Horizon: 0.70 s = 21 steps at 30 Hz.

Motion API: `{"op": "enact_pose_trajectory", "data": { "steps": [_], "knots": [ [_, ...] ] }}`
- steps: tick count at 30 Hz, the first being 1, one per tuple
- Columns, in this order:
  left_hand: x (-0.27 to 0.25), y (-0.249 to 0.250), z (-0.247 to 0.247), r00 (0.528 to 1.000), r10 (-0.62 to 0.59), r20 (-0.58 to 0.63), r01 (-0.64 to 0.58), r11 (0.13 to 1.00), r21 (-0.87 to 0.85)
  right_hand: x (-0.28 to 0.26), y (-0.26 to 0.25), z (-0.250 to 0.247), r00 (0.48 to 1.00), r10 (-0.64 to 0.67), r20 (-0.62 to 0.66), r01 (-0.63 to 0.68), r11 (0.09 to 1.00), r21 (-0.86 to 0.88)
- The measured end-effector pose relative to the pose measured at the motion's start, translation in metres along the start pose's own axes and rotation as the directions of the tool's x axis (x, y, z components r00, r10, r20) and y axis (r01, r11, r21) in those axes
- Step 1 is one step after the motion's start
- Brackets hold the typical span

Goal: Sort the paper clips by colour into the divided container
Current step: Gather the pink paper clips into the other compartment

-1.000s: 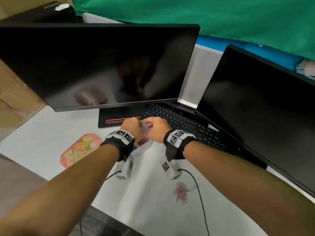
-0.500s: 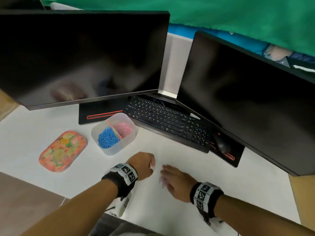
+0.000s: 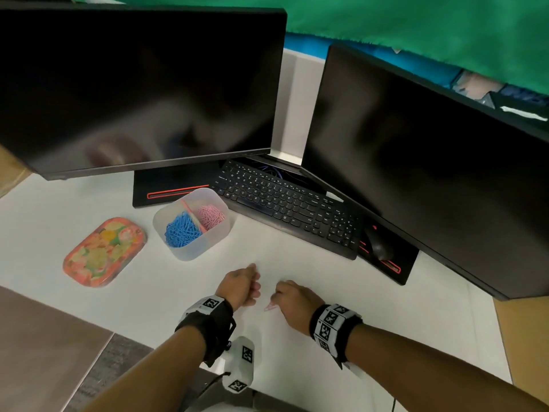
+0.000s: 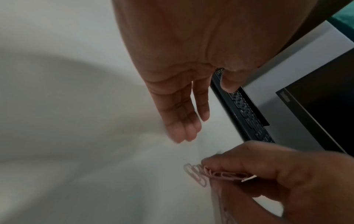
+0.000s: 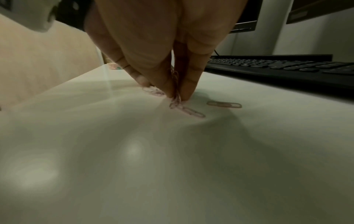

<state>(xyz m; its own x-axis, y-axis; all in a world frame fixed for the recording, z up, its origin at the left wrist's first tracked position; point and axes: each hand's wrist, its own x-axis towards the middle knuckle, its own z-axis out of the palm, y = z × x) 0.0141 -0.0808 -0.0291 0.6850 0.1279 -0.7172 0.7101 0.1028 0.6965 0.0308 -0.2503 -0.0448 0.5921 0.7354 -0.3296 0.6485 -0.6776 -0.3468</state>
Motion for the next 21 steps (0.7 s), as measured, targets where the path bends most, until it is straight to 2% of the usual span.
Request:
{"op": "enact_pose_trajectory", "data": {
  "steps": [4,7,9,13,17,21],
  "knots": [
    [-0.001,0.002,0.005,1.0,-0.02,-0.021,0.019,0.998,-0.056,0.013,0.001,-0.01,0.978,0.204,-0.047,-0.195,0.971,0.141],
    [0.001,0.007,0.009,0.999,-0.025,-0.031,0.023,0.996,-0.082,0.02,0.002,-0.018,0.926,0.363,-0.1,-0.314,0.892,0.326],
    [0.004,0.01,0.011,0.999,-0.029,-0.033,0.026,0.995,-0.092,0.022,-0.001,-0.027,0.897,0.422,-0.127,-0.331,0.835,0.44],
    [0.006,0.016,0.017,0.998,-0.066,-0.005,0.063,0.973,-0.223,0.03,-0.018,-0.048,0.896,0.418,-0.15,-0.258,0.766,0.589],
    [0.003,0.025,0.021,0.996,-0.084,0.022,0.084,0.869,-0.488,0.038,-0.033,-0.067,0.93,0.347,-0.121,-0.185,0.726,0.663],
    [0.008,0.031,0.011,0.997,-0.036,0.074,0.07,0.846,-0.529,0.029,-0.021,-0.084,0.947,0.297,-0.119,-0.142,0.723,0.676]
  ]
}}
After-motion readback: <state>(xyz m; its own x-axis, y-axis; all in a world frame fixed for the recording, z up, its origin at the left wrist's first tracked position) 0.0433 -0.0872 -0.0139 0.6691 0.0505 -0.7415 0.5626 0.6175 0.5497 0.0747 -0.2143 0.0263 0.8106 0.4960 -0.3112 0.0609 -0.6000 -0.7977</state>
